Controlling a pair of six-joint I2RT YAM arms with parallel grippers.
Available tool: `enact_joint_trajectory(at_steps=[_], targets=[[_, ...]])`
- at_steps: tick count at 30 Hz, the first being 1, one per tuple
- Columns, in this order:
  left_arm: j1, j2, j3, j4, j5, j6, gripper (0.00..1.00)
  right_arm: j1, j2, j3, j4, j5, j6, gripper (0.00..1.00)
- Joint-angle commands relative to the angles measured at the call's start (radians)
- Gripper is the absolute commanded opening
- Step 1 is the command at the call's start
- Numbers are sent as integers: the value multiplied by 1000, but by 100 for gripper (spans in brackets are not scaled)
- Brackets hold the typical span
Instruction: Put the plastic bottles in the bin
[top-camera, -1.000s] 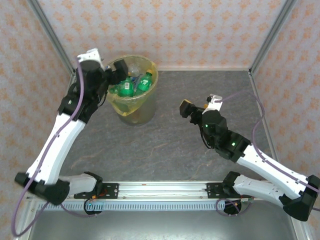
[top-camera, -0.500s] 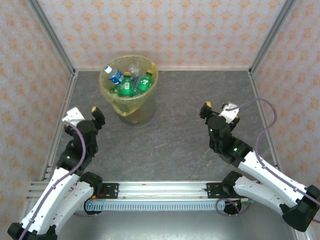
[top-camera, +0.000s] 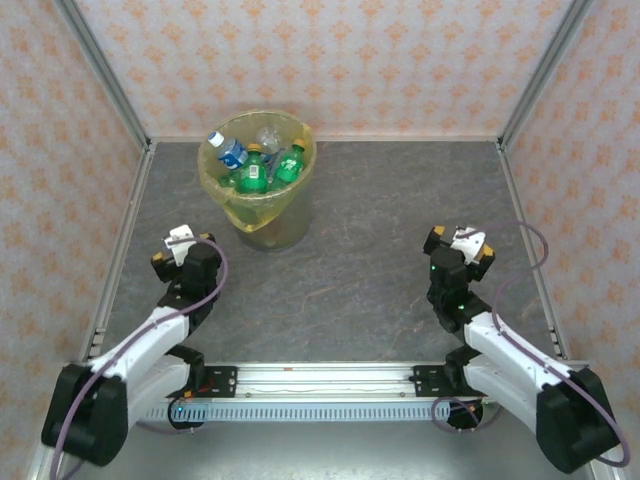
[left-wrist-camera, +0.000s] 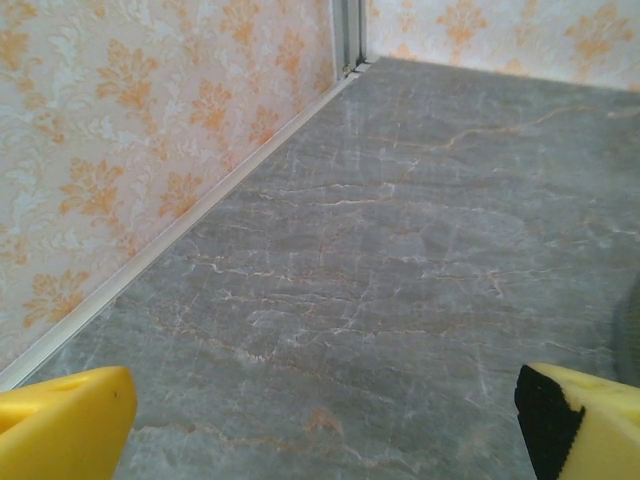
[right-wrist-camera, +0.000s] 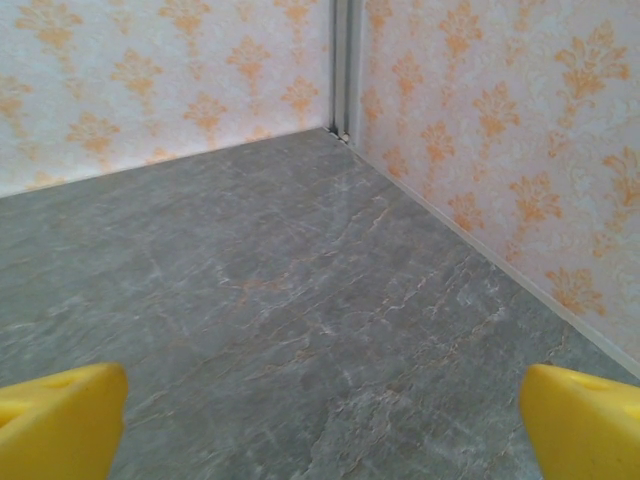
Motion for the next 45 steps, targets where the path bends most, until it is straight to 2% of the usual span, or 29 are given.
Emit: enact_joint_trajectory(at_steps=[1, 6, 7, 14, 17, 20, 24, 26, 29, 31, 32, 45], targets=[[59, 160, 30, 273, 76, 59, 99, -70, 78, -42, 226, -81, -34, 100], [85, 370, 25, 586, 87, 127, 100, -158, 243, -66, 414, -141, -43, 100], [91, 381, 36, 588, 93, 123, 100, -169, 270, -71, 453, -148, -53, 100], [133, 511, -5, 905, 163, 164, 100, -244, 394, -71, 666, -263, -61, 100], [142, 505, 22, 834, 207, 151, 100, -254, 448, -56, 729, -321, -82, 100], [147, 499, -33, 930, 292, 176, 100, -263, 503, -59, 811, -397, -77, 100], [155, 571, -128, 1202, 318, 201, 100, -263, 595, -100, 961, -457, -102, 100], [157, 529, -101, 1062, 330, 177, 100, -263, 629, -124, 1045, -514, -131, 100], [159, 559, -119, 1164, 330, 194, 99, -264, 624, -100, 983, -521, -130, 100], [159, 540, -106, 1090, 330, 179, 100, -274, 631, -61, 915, -513, -111, 100], [159, 548, -111, 1115, 331, 182, 100, -293, 631, -50, 896, -535, -96, 100], [155, 551, -117, 1139, 335, 200, 99, -301, 632, -45, 889, -535, -88, 100]])
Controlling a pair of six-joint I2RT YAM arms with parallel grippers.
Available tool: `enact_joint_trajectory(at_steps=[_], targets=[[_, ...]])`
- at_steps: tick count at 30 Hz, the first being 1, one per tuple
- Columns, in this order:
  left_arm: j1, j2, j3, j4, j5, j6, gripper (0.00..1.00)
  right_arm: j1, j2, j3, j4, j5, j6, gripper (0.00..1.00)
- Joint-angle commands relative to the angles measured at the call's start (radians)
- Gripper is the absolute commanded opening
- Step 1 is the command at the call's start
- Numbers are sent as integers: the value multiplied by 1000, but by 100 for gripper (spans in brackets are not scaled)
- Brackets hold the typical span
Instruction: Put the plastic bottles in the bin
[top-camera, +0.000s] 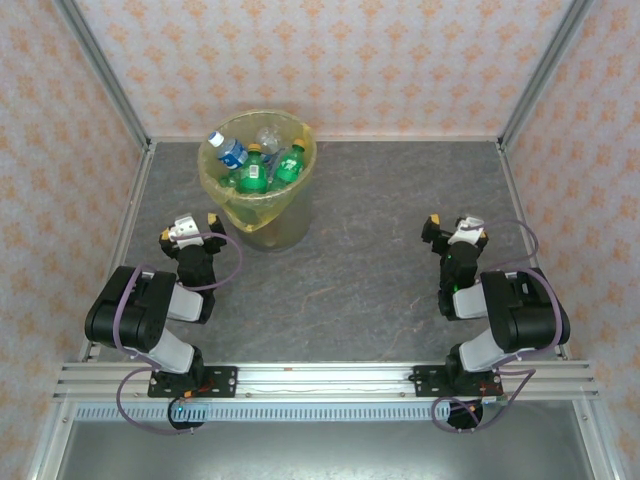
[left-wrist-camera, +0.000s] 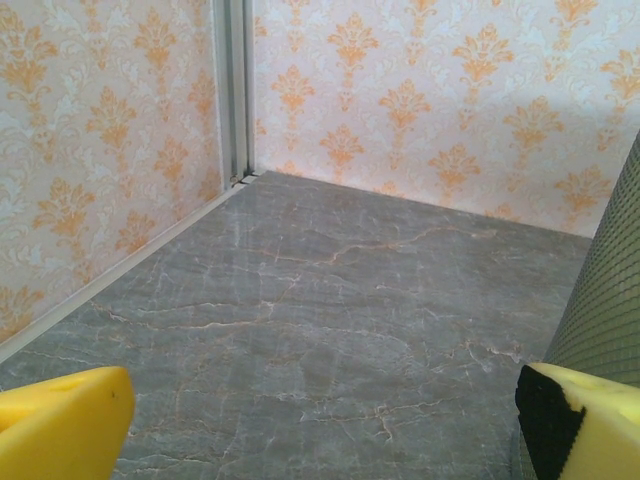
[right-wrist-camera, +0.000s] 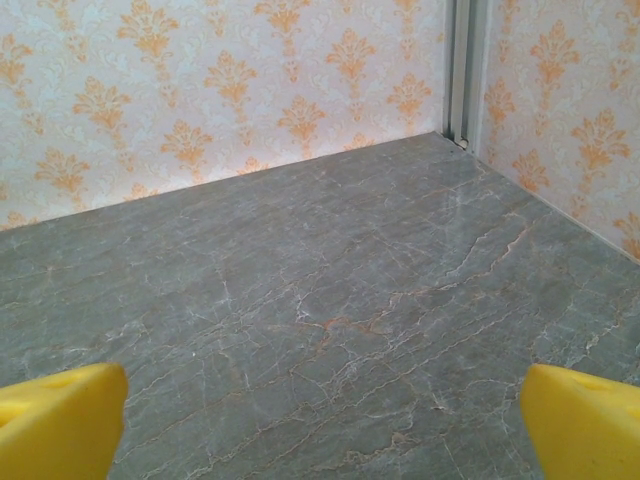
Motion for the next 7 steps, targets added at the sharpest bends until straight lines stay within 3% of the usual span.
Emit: enact_joint_trajectory(at_steps=[1, 7], targets=[[5, 3, -9, 52, 26, 27, 100, -4, 5, 15, 7, 0, 9, 100], [6, 4, -6, 47, 40, 30, 100, -4, 4, 13, 6, 0, 8, 100]])
